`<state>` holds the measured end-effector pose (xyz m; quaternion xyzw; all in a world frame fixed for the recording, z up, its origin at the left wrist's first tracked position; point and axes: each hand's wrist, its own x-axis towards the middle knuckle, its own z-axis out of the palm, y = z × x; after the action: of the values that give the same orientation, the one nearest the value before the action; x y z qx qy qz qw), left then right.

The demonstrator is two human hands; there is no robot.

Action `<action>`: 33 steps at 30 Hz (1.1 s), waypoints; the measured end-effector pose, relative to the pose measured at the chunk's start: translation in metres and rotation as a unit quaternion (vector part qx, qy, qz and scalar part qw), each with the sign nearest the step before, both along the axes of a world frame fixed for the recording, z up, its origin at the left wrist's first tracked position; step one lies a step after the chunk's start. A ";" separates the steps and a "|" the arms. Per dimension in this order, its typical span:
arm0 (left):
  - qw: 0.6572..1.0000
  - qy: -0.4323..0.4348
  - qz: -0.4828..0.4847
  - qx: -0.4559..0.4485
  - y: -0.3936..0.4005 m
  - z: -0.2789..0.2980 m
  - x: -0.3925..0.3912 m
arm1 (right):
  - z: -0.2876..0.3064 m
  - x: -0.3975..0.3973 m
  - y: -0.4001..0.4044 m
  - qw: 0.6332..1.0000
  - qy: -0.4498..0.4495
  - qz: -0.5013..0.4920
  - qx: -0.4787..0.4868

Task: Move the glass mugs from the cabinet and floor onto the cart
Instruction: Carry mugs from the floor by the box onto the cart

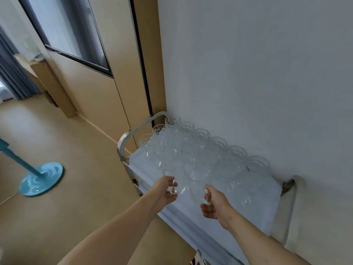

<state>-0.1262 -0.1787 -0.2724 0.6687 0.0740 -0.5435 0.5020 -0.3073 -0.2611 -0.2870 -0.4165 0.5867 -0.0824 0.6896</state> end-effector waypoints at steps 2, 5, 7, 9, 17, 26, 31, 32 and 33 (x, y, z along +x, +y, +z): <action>1.000 0.014 -0.007 -0.005 0.000 -0.011 0.006 | -0.005 0.006 0.008 1.000 0.005 -0.023 -0.011; 0.999 0.023 -0.027 -0.003 -0.001 -0.028 0.019 | -0.010 0.015 0.016 0.998 0.014 -0.052 -0.013; 0.999 0.024 -0.033 -0.009 -0.002 -0.038 0.025 | -0.012 0.018 0.019 0.998 0.011 -0.065 -0.009; 0.999 0.033 -0.039 -0.016 -0.002 -0.048 0.029 | -0.016 0.020 0.021 0.997 0.005 -0.079 -0.005; 0.997 0.043 -0.050 -0.035 -0.004 -0.074 0.041 | -0.039 0.033 0.024 0.990 0.002 -0.142 0.015; 0.982 -0.012 -0.181 -0.045 -0.018 -0.104 0.040 | -0.051 0.047 0.005 0.987 0.038 -0.153 -0.043; 0.976 -0.041 -0.211 -0.045 -0.032 -0.115 0.043 | -0.062 0.054 -0.001 0.986 0.033 -0.154 -0.048; 0.974 -0.043 -0.217 -0.044 -0.036 -0.115 0.044 | -0.063 0.058 -0.001 0.986 0.029 -0.154 -0.048; 0.974 -0.043 -0.218 -0.039 -0.041 -0.117 0.045 | -0.067 0.061 0.000 0.986 0.028 -0.156 -0.047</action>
<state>-0.0810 -0.2193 -0.3897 0.6716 -0.1168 -0.6129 0.3996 -0.2459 -0.2607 -0.3539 -0.3540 0.6590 -0.2047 0.6313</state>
